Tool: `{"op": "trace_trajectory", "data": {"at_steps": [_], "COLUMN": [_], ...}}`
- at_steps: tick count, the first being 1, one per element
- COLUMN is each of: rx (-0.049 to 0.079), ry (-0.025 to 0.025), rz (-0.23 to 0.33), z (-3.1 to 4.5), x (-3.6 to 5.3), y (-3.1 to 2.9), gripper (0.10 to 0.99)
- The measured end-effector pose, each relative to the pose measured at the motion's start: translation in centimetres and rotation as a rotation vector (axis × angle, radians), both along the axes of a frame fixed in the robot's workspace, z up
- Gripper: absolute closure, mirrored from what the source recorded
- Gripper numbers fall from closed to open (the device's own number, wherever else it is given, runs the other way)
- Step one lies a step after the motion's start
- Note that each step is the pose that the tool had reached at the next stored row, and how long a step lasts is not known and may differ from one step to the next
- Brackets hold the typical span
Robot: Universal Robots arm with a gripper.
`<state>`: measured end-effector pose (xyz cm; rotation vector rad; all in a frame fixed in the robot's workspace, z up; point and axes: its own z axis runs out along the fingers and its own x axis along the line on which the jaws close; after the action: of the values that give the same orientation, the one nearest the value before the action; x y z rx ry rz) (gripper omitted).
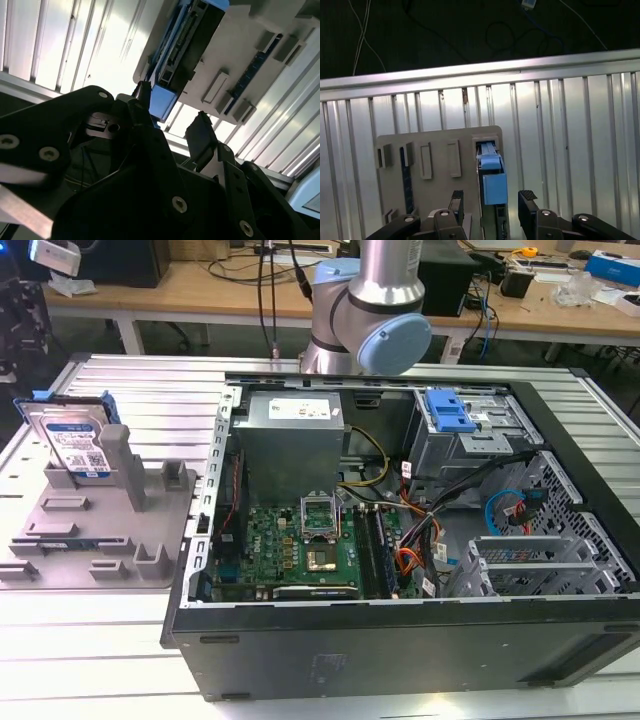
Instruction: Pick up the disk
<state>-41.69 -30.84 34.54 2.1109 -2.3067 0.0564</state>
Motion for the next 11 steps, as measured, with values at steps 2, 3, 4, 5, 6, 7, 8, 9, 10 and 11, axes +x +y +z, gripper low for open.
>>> {"op": "trace_trajectory", "data": {"at_steps": [2, 3, 4, 5, 6, 7, 8, 9, 10, 11], "rx": [0.000, 0.000, 0.000, 0.000, 0.000, 0.000, 0.000, 0.000, 0.000, 0.000], "ry": [-0.0001, -0.0001, -0.0001, -0.0001, -0.0001, -0.0001, -0.0001, -0.0001, 0.0000, -0.0001], "rz": [0.002, 0.003, 0.004, 0.005, 0.007, 0.009, 0.010, 0.011, 0.013, 0.014], "z": [-0.43, -0.57, -0.73, -0.85, -1.16, -1.40, -1.53, -1.63, -1.81, -1.96], "x": [-0.10, -0.13, -0.16, -0.18, -0.21, -0.22, -0.22, -0.22, -0.23, -0.23], "y": [0.00, 0.00, 0.00, 0.00, 0.00, 0.00, 0.00, 0.00, 0.00, 0.00], "gripper": [0.529, 0.529, 0.529, 0.529, 0.529, 0.529, 0.529, 0.529, 0.529, 0.529]}}
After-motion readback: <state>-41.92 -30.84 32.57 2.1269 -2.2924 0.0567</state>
